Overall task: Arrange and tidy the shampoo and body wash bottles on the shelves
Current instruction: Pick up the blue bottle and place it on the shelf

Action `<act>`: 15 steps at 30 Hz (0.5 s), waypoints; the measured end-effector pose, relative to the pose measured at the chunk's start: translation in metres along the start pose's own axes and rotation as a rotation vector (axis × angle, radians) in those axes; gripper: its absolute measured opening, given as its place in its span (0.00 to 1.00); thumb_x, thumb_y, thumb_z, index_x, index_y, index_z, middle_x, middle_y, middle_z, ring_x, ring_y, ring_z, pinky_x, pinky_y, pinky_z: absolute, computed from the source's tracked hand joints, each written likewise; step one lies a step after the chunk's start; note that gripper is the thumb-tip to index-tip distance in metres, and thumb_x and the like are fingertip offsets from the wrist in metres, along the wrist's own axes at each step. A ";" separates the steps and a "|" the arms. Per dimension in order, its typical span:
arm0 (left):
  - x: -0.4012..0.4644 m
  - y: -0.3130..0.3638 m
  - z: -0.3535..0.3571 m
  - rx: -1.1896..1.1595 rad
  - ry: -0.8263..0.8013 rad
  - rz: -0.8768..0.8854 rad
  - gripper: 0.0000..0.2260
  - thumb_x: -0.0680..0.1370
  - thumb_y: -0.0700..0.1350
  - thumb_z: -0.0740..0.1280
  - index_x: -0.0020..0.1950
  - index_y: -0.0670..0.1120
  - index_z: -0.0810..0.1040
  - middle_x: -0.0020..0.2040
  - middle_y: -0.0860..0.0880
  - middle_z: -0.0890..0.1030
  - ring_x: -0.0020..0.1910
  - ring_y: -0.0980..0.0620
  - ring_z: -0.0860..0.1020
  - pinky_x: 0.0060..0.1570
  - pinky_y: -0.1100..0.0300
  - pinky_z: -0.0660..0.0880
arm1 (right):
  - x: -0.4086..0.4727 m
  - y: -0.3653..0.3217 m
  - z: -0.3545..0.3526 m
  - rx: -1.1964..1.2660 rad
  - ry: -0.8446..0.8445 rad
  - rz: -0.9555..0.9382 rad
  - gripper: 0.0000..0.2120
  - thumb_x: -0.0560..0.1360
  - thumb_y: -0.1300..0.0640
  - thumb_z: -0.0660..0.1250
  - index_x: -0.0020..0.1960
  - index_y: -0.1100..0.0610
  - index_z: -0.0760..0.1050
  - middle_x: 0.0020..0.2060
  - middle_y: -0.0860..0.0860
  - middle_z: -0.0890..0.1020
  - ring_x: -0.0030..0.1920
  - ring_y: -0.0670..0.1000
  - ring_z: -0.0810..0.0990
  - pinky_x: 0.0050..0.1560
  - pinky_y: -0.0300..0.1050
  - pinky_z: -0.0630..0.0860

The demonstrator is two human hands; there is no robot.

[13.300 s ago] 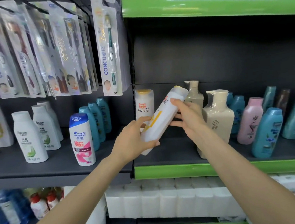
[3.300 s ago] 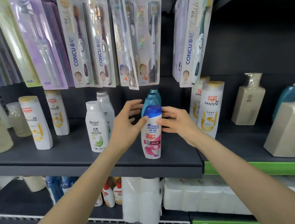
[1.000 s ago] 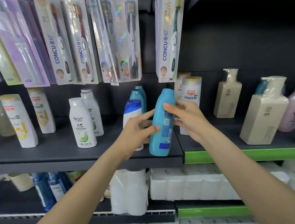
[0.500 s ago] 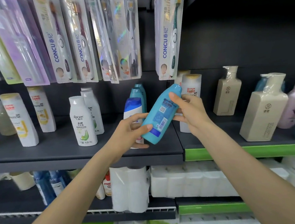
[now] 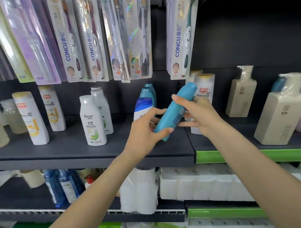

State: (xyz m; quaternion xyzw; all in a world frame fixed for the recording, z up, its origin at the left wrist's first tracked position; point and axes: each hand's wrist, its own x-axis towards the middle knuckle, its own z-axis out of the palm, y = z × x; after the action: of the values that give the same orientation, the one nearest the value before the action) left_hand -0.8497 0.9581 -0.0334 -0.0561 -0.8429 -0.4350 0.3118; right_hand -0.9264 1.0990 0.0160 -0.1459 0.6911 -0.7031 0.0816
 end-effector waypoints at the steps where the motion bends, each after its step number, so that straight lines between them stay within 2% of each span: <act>1: 0.001 0.000 0.000 0.026 0.010 0.030 0.22 0.69 0.46 0.75 0.61 0.56 0.75 0.46 0.55 0.79 0.43 0.63 0.76 0.45 0.72 0.72 | 0.001 -0.001 0.000 0.036 0.010 -0.016 0.19 0.73 0.53 0.71 0.59 0.61 0.75 0.50 0.55 0.82 0.48 0.51 0.83 0.41 0.48 0.83; 4: 0.005 -0.001 0.000 0.067 -0.131 0.043 0.31 0.69 0.52 0.74 0.69 0.63 0.65 0.56 0.54 0.75 0.51 0.61 0.73 0.53 0.69 0.71 | 0.001 -0.001 -0.002 0.129 0.011 -0.061 0.11 0.76 0.61 0.66 0.57 0.63 0.75 0.50 0.58 0.82 0.48 0.52 0.84 0.45 0.51 0.83; 6: 0.007 -0.002 0.000 0.038 -0.256 0.028 0.36 0.70 0.55 0.73 0.72 0.66 0.58 0.61 0.54 0.73 0.57 0.60 0.72 0.58 0.69 0.69 | 0.001 0.000 -0.004 0.201 -0.022 -0.077 0.08 0.76 0.63 0.63 0.54 0.62 0.75 0.47 0.57 0.83 0.46 0.52 0.84 0.42 0.50 0.83; 7: 0.007 -0.002 0.000 0.020 -0.265 0.027 0.37 0.69 0.55 0.73 0.72 0.66 0.56 0.62 0.54 0.72 0.58 0.60 0.71 0.59 0.69 0.68 | 0.001 0.001 -0.004 0.225 -0.043 -0.082 0.07 0.77 0.63 0.62 0.54 0.62 0.75 0.47 0.56 0.83 0.45 0.51 0.84 0.41 0.49 0.83; 12: 0.008 -0.008 0.000 0.123 -0.203 0.080 0.38 0.67 0.54 0.75 0.70 0.67 0.58 0.57 0.52 0.74 0.55 0.59 0.71 0.55 0.75 0.65 | 0.003 0.003 -0.007 0.148 -0.075 -0.108 0.09 0.77 0.59 0.65 0.56 0.60 0.76 0.49 0.55 0.83 0.47 0.50 0.84 0.42 0.46 0.82; 15: 0.011 -0.010 -0.007 0.211 -0.103 0.153 0.31 0.68 0.54 0.74 0.69 0.60 0.67 0.57 0.54 0.74 0.56 0.61 0.70 0.58 0.73 0.65 | 0.009 0.003 -0.007 0.076 -0.049 -0.154 0.09 0.76 0.60 0.67 0.55 0.61 0.78 0.48 0.55 0.84 0.45 0.50 0.84 0.41 0.47 0.83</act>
State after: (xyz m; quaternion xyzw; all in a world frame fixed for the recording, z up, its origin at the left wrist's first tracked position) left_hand -0.8586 0.9452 -0.0313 -0.1092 -0.8921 -0.3153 0.3046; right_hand -0.9368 1.1024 0.0141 -0.2124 0.6487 -0.7291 0.0497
